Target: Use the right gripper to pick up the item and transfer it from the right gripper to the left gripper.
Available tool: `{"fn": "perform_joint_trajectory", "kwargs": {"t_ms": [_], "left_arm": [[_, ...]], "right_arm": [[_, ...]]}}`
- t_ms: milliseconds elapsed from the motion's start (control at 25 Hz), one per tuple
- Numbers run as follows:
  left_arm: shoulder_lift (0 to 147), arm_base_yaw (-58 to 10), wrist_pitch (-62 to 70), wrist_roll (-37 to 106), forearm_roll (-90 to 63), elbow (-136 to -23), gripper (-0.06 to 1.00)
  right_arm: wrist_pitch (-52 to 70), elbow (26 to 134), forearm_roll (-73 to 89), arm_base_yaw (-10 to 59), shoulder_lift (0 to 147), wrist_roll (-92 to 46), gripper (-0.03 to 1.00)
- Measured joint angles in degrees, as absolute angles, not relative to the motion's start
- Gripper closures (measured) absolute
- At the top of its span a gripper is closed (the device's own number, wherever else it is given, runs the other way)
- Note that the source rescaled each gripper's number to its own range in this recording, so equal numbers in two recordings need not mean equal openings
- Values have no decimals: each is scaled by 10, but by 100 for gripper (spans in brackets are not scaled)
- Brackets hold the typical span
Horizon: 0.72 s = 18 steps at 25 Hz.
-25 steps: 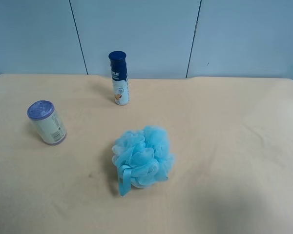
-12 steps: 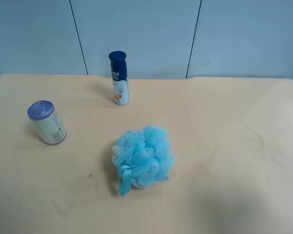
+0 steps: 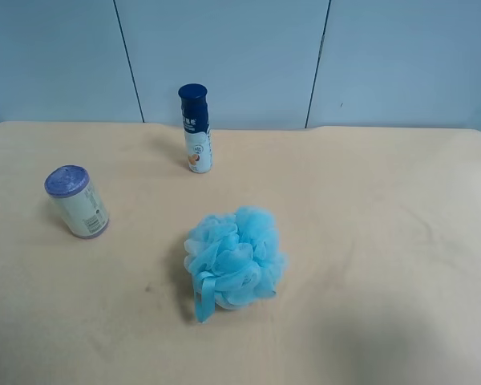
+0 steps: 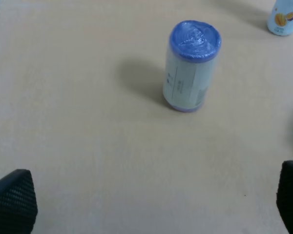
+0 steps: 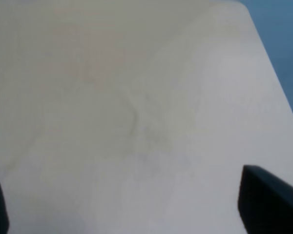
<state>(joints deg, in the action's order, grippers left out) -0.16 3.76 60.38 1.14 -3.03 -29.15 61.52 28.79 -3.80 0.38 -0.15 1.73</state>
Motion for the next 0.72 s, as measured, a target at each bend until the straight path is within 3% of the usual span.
{"fn": "perform_joint_trajectory", "kwargs": {"t_ms": [720], "left_arm": [[-2, 38, 604, 11, -32, -291, -6]], "right_arm": [[615, 288, -38, 4, -2, 17, 19]]}}
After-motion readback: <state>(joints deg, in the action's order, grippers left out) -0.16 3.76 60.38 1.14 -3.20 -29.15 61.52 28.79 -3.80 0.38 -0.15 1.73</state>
